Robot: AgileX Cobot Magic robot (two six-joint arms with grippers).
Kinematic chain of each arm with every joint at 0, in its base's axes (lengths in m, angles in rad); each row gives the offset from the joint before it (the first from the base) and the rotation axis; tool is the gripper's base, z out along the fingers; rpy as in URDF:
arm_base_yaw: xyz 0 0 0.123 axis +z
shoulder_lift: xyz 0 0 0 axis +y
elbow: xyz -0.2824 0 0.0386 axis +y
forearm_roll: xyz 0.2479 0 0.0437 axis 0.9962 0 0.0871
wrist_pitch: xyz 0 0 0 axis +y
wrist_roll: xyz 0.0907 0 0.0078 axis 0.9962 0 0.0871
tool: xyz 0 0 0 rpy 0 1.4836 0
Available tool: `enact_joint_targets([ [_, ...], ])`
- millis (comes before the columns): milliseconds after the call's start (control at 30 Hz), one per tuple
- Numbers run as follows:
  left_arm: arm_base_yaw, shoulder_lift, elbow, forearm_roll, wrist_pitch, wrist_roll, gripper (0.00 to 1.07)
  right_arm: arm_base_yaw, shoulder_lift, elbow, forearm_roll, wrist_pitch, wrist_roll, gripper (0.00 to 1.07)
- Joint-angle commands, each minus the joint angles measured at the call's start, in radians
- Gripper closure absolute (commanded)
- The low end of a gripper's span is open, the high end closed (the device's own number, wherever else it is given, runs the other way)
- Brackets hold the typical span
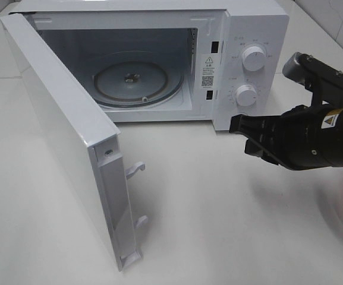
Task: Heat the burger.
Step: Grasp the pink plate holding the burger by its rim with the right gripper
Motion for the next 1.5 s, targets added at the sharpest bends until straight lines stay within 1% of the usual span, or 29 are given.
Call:
enact_joint_targets([
  [33,-0.006,-0.004,0.000,-0.001,0.000,-0.002,0.09,-0.032,-0.042,0.000,-0.007,0.101,-0.045,1.07],
  [167,-0.006,-0.004,0.000,-0.001,0.000,-0.002,0.09,-0.078,-0.071,0.000,-0.009,0.189,-0.088,1.07],
  [233,-0.006,-0.004,0.000,-0.001,0.000,-0.002,0.09,-0.114,-0.088,-0.008,-0.011,0.294,-0.149,1.07],
  [267,-0.006,-0.004,0.000,-0.001,0.000,-0.002,0.09,-0.114,-0.088,-0.008,-0.011,0.294,-0.149,1.07],
  [300,-0.006,-0.004,0.000,-0.001,0.000,-0.002,0.09,-0.132,-0.092,-0.018,-0.016,0.381,-0.189,1.07],
  [333,-0.006,-0.004,0.000,-0.001,0.000,-0.002,0.09,-0.132,-0.092,-0.018,-0.016,0.381,-0.189,1.07],
  [400,-0.006,-0.004,0.000,-0.001,0.000,-0.002,0.09,-0.153,-0.092,-0.037,-0.047,0.503,-0.240,1.07],
  [433,-0.006,-0.004,0.000,-0.001,0.000,-0.002,0.09,-0.153,-0.092,-0.037,-0.047,0.503,-0.240,1.07],
  [500,-0.006,-0.004,0.000,-0.001,0.000,-0.002,0.09,-0.159,-0.092,-0.063,-0.113,0.600,-0.256,1.07],
  [533,-0.006,-0.004,0.000,-0.001,0.000,-0.002,0.09,-0.159,-0.092,-0.063,-0.113,0.600,-0.256,1.07],
  [600,-0.006,-0.004,0.000,-0.001,0.000,-0.002,0.09,-0.159,-0.092,-0.098,-0.190,0.696,-0.246,1.06],
  [633,-0.006,-0.004,0.000,-0.001,0.000,-0.002,0.09,-0.159,-0.092,-0.098,-0.190,0.696,-0.246,1.06],
  [667,-0.006,-0.004,0.000,-0.001,0.000,-0.002,0.09,-0.159,-0.092,-0.124,-0.253,0.756,-0.221,1.06],
  [700,-0.006,-0.004,0.000,-0.001,0.000,-0.002,0.09,-0.159,-0.092,-0.124,-0.253,0.756,-0.221,1.06],
  [733,-0.006,-0.004,0.000,-0.001,0.000,-0.002,0.09,-0.159,-0.092,-0.144,-0.315,0.806,-0.191,1.05],
  [767,-0.006,-0.004,0.000,-0.001,0.000,-0.002,0.09,-0.159,-0.092,-0.153,-0.341,0.828,-0.187,1.04],
  [867,-0.006,-0.004,0.000,-0.001,0.000,-0.002,0.09,-0.159,-0.092,-0.163,-0.378,0.840,-0.205,1.01],
  [1000,-0.006,-0.004,0.000,-0.001,0.000,-0.002,0.09,-0.159,-0.092,-0.163,-0.378,0.830,-0.211,0.97],
  [1033,-0.006,-0.004,0.000,-0.001,0.000,-0.002,0.09,-0.159,-0.092,-0.163,-0.378,0.830,-0.211,0.89],
  [1067,-0.006,-0.004,0.000,-0.001,0.000,-0.002,0.09,-0.159,-0.092,-0.163,-0.386,0.829,-0.214,0.75],
  [1100,-0.006,-0.004,0.000,-0.001,0.000,-0.002,0.09,-0.159,-0.092,-0.163,-0.386,0.829,-0.214,0.75],
  [1133,-0.006,-0.004,0.000,-0.001,0.000,-0.002,0.09,-0.159,-0.092,-0.163,-0.399,0.829,-0.215,0.67],
  [1167,-0.006,-0.004,0.000,-0.001,0.000,-0.002,0.09,-0.159,-0.092,-0.163,-0.399,0.829,-0.215,0.67],
  [1200,-0.006,-0.004,0.000,-0.001,0.000,-0.002,0.09,-0.159,-0.092,-0.163,-0.430,0.829,-0.218,0.44],
  [1233,-0.006,-0.004,0.000,-0.001,0.000,-0.002,0.09,-0.159,-0.092,-0.163,-0.448,0.829,-0.223,0.31],
  [1267,-0.006,-0.004,0.000,-0.001,0.000,-0.002,0.09,-0.159,-0.092,-0.163,-0.448,0.829,-0.223,0.31],
  [1300,-0.006,-0.004,0.000,-0.001,0.000,-0.002,0.09,-0.159,-0.092,-0.163,-0.468,0.830,-0.222,0.12],
  [1333,-0.006,-0.004,0.000,-0.001,0.000,-0.002,0.09,-0.159,-0.092,-0.163,-0.477,0.831,-0.222,0.08],
  [1500,-0.006,-0.004,0.000,-0.001,0.000,-0.002,0.09,-0.159,-0.092,-0.163,-0.478,0.833,-0.218,0.09],
])
